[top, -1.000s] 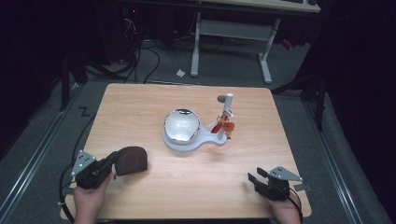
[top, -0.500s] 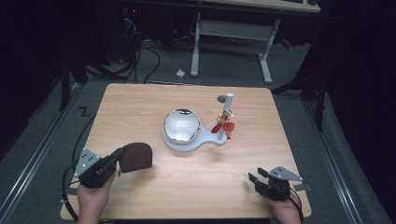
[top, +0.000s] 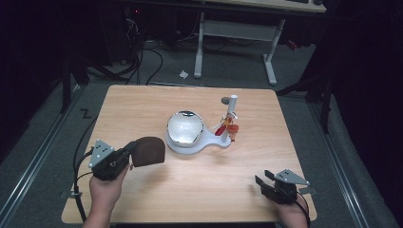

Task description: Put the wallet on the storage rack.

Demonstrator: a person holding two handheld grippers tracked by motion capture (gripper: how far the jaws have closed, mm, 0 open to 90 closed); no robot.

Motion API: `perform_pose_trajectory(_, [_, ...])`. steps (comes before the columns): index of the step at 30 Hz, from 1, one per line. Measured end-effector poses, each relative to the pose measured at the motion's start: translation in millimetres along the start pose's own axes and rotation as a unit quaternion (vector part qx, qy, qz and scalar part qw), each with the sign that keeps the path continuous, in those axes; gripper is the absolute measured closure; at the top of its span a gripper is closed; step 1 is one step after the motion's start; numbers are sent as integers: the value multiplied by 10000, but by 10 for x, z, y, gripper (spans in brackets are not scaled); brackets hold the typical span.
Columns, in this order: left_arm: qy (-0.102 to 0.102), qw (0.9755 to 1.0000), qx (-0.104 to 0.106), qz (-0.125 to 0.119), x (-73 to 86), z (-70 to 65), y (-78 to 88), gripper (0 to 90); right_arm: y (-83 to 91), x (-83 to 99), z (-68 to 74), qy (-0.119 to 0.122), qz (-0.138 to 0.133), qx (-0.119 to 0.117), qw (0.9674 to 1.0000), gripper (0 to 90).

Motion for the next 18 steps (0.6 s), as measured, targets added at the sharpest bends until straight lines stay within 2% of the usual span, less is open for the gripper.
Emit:
perform_pose_trajectory(6, [-129,9998,-16,134,-163,-40,-123,874,-1,1,-3,54,32,38,10000,513])
perform_pose_trajectory(18, [-318,9992,-130,225,-509,-104,-410,874,10,-8,2,109,-12,23,9999,513])
Point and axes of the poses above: each handheld gripper's, and its own axes: y roughly backward along the jaws, x roughly out of its underside, z roughly to its left, the point moved 9 cm from there along -y, roughly forward along the jaws, and after that the axes turned 9 degrees about z, right-handed, at the moved point
